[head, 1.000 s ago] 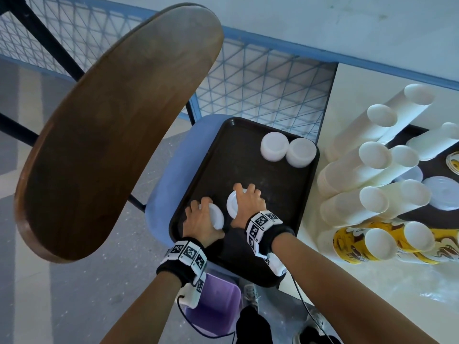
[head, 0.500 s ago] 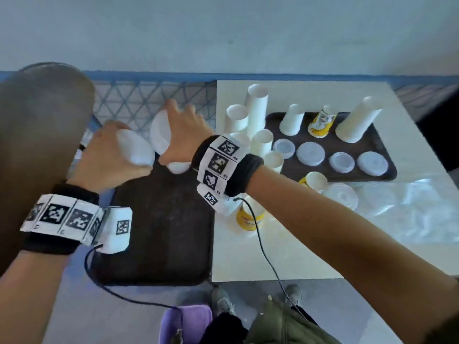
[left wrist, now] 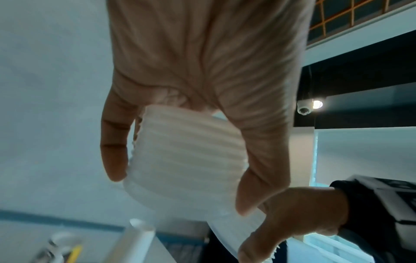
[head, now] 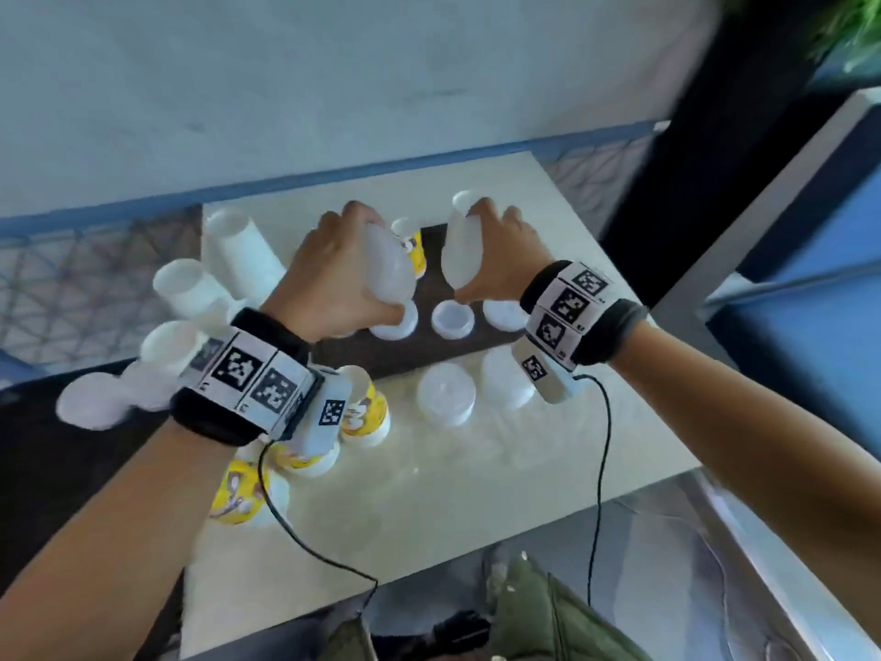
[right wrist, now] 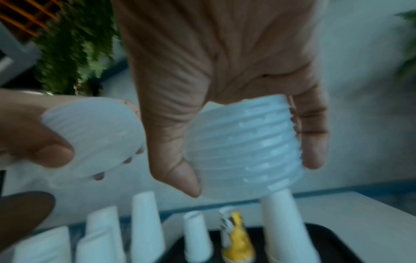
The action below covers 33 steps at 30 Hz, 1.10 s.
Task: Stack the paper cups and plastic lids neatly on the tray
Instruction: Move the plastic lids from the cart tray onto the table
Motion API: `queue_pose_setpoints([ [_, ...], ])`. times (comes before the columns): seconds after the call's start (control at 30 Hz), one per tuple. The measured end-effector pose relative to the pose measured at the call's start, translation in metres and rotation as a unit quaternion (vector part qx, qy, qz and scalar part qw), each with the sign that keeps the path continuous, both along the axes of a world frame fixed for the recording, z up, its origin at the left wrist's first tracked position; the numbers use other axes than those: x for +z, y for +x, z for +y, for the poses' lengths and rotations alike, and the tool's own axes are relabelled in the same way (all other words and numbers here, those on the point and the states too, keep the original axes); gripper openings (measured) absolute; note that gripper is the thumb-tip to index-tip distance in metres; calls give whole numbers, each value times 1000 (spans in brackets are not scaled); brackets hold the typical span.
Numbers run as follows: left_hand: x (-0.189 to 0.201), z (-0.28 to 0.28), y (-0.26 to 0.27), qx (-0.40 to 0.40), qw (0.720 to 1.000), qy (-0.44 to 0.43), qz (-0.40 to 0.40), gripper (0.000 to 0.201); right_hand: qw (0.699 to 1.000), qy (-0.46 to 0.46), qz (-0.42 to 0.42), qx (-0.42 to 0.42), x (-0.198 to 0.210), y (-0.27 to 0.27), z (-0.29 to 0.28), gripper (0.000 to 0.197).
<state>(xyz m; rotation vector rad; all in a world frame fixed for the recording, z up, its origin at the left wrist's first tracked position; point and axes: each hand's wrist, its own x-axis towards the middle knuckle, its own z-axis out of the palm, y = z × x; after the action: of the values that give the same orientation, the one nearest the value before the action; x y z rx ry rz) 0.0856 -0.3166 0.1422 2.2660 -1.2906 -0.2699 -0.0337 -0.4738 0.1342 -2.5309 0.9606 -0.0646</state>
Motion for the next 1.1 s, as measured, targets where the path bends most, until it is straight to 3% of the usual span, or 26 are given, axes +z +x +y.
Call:
queue_pose_setpoints([
  [0.2, -60, -112, -90, -42, 997, 45, 48, 77, 994, 31, 80, -65, -65, -94, -97, 88],
  [0.43, -133, -188, -158, -73, 977, 172, 99, 80, 980, 72, 171, -74, -143, -156, -149, 86],
  [0.73, -192, -246, -179, -64, 963, 260, 18, 82, 975, 86, 194, -66, -191, -156, -181, 83],
  [1.1, -219, -252, -181, -51, 946, 320, -26, 81, 976, 63, 210, -16, -212, -147, -188, 87],
])
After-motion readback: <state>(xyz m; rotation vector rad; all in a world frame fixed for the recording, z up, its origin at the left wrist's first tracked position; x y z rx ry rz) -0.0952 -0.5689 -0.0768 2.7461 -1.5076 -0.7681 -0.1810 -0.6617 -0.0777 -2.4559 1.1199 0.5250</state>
